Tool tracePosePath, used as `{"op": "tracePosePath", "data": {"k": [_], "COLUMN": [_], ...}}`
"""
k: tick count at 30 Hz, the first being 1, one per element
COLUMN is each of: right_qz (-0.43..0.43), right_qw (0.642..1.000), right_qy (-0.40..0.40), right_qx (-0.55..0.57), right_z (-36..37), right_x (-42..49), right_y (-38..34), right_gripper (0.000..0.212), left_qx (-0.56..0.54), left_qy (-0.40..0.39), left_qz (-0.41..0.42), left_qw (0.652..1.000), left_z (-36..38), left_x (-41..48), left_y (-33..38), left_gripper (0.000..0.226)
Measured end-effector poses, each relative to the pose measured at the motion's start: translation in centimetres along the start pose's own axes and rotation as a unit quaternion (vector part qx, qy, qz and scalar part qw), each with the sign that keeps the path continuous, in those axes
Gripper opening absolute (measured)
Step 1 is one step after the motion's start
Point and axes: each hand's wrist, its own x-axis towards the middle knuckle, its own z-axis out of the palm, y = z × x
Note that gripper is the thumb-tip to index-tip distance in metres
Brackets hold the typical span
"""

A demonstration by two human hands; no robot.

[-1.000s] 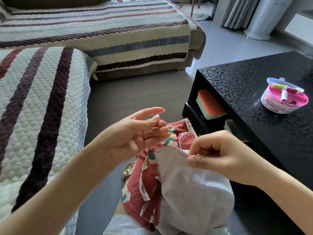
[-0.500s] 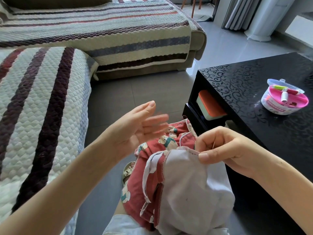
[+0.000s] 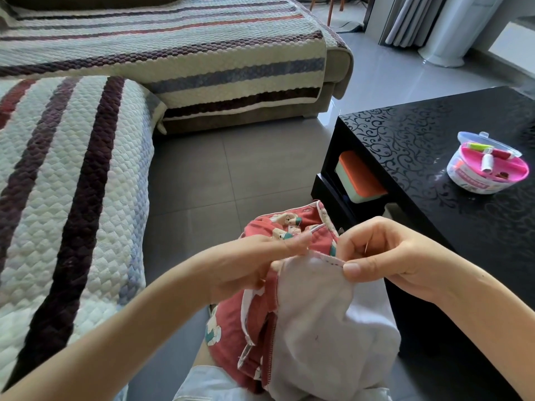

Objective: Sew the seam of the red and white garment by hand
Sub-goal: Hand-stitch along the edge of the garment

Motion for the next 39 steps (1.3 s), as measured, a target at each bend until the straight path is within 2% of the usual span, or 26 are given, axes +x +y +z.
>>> {"op": "tracePosePath", "data": {"k": [4,7,11,13,16,19,23,27,32,35,39], "right_qz": [-0.004,0.002,-0.003,-0.009,-0.013,-0.009,-0.007,-0.024,-0.054,-0.1,-0.172], "right_qw": [1.0,1.0,0.999,0.998,0.996,0.993,0.987,0.983,0.971,0.948,0.896], "right_qy": [0.0,0.007,0.034,0.048,0.068,0.086,0.137,0.145,0.168,0.192,0.225], "right_qx": [0.013,-0.004,-0.03,-0.05,-0.062,-0.078,-0.086,-0.106,-0.162,-0.234,-0.341], "right_z": [0.0,0.0,0.3,0.5,0.9,1.2,1.0,1.0,1.4,1.8,2.8], "right_x": [-0.1,-0.1,-0.1,-0.2,-0.5,-0.6,-0.7,-0.8,-0.5,-0.6,-1.1], "right_y": [0.0,0.1,0.2,0.0,-0.2,-0.3,-0.4,-0.8,0.0,0.5,0.5], "right_gripper": [0.017,0.015,0.023,0.027,0.024,0.025,0.031,0.023,0.027,0.024,0.014], "left_qx": [-0.113,-0.149,-0.107,-0.05,0.032,0.059,0.081,0.143,0.076,0.027,0.003], "left_qy": [-0.076,-0.048,0.027,0.061,0.111,0.15,0.159,0.1,0.094,0.114,0.139], "left_qz": [0.011,0.033,0.095,0.15,0.235,0.286,0.268,0.235,0.178,0.159,0.156], "left_qw": [0.991,0.987,0.989,0.986,0.965,0.945,0.947,0.956,0.977,0.98,0.978], "left_z": [-0.1,-0.2,-0.1,0.2,0.7,0.8,0.4,-0.1,0.2,0.4,0.5], "left_x": [-0.6,-1.3,-2.3,-2.4,-2.3,-2.2,-2.1,-2.4,-2.4,-2.3,-2.5], "left_y": [0.1,0.3,0.5,0.3,-0.5,-0.6,-0.5,0.0,-0.1,-0.3,-0.2], "left_gripper": [0.02,0.013,0.003,0.013,0.019,0.015,0.03,0.016,0.015,0.018,0.018]}}
